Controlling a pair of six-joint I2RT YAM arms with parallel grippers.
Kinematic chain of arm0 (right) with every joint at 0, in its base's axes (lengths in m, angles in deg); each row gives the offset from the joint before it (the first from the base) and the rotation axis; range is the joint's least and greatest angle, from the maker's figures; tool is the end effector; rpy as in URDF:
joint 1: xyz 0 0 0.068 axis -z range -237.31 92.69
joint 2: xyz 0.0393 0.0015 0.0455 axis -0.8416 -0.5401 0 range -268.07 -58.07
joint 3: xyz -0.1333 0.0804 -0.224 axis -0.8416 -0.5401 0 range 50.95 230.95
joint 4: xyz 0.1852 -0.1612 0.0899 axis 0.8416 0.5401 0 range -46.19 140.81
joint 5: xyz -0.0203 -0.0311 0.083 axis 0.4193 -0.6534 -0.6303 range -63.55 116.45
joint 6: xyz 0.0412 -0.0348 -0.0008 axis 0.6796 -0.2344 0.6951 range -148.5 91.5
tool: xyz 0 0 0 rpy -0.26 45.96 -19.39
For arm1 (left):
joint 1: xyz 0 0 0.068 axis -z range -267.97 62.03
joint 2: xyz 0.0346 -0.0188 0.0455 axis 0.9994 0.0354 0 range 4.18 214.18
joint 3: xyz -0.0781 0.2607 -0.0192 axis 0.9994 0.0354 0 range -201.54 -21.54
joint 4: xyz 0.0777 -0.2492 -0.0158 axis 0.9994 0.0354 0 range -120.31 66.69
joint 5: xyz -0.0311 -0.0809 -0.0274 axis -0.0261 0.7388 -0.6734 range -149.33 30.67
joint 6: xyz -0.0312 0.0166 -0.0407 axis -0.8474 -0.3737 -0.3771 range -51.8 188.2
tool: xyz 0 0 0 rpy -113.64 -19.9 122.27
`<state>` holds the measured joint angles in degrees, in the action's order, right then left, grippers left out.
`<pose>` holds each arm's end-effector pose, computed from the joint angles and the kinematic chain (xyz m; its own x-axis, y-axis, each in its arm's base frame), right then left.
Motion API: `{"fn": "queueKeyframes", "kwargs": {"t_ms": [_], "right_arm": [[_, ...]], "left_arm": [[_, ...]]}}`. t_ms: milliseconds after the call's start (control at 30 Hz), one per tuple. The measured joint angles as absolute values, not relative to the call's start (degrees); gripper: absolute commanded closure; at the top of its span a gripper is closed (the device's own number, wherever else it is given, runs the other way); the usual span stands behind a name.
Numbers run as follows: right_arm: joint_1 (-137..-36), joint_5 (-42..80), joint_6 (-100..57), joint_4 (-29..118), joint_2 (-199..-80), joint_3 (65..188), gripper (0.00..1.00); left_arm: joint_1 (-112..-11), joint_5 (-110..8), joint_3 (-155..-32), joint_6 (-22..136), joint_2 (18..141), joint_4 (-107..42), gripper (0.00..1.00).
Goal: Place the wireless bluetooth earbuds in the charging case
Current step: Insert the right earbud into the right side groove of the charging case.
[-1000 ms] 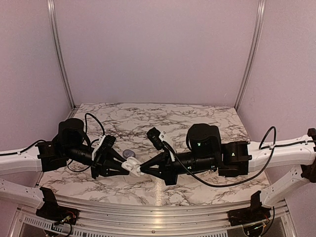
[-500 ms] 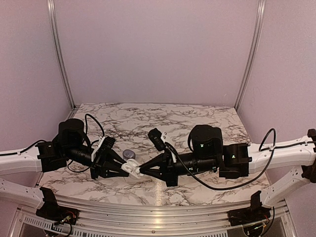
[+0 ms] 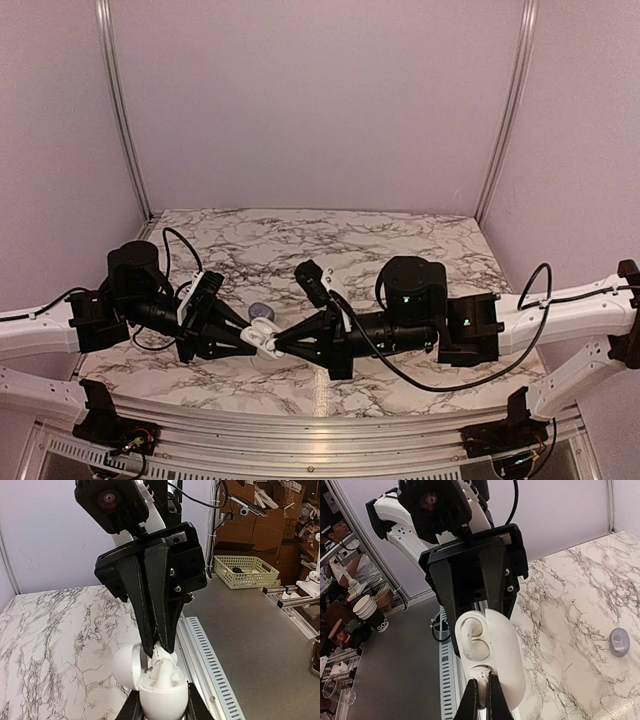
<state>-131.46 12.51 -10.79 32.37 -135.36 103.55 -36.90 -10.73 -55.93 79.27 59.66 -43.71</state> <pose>0.0778 0.3057 0.2983 -0.3631 -0.1980 -0.9105 -0.9314 0.1047 0.3487 0.1158 -0.1858 0.2859 0.1059 0.0710 -0.9918 0.9794 -0.1798 0.0917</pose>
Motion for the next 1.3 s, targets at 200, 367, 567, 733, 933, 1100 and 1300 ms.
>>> {"fn": "queueKeyframes", "kwargs": {"t_ms": [200, 367, 567, 733, 933, 1100, 1300], "right_arm": [[-132.66, 15.40, -12.27, 32.33, -136.37, 103.63, 1.00], [-132.90, 16.69, -13.39, 32.37, -136.74, 104.18, 1.00], [-133.10, 16.97, -14.94, 32.96, -137.48, 105.14, 1.00], [-133.82, 18.17, -16.07, 33.51, -137.40, 105.51, 1.00], [-134.28, 18.61, -16.60, 31.95, -136.87, 104.84, 1.00], [-134.30, 18.41, -16.60, 28.89, -136.87, 103.48, 1.00], [-134.58, 18.43, -16.58, 24.59, -136.87, 101.67, 1.00]], "left_arm": [[-36.90, -10.75, -55.06, 78.09, 59.42, -43.71, 1.00], [-36.93, -10.77, -55.06, 77.59, 59.38, -43.80, 1.00], [-37.04, -10.77, -55.06, 77.41, 59.20, -43.78, 1.00], [-37.01, -10.71, -55.04, 77.39, 58.81, -43.80, 1.00], [-37.01, -10.49, -55.04, 77.11, 58.57, -44.79, 1.00], [-36.97, -10.66, -54.77, 76.28, 58.09, -45.27, 1.00], [-36.69, -11.67, -54.01, 74.75, 56.62, -46.53, 1.00]]}}
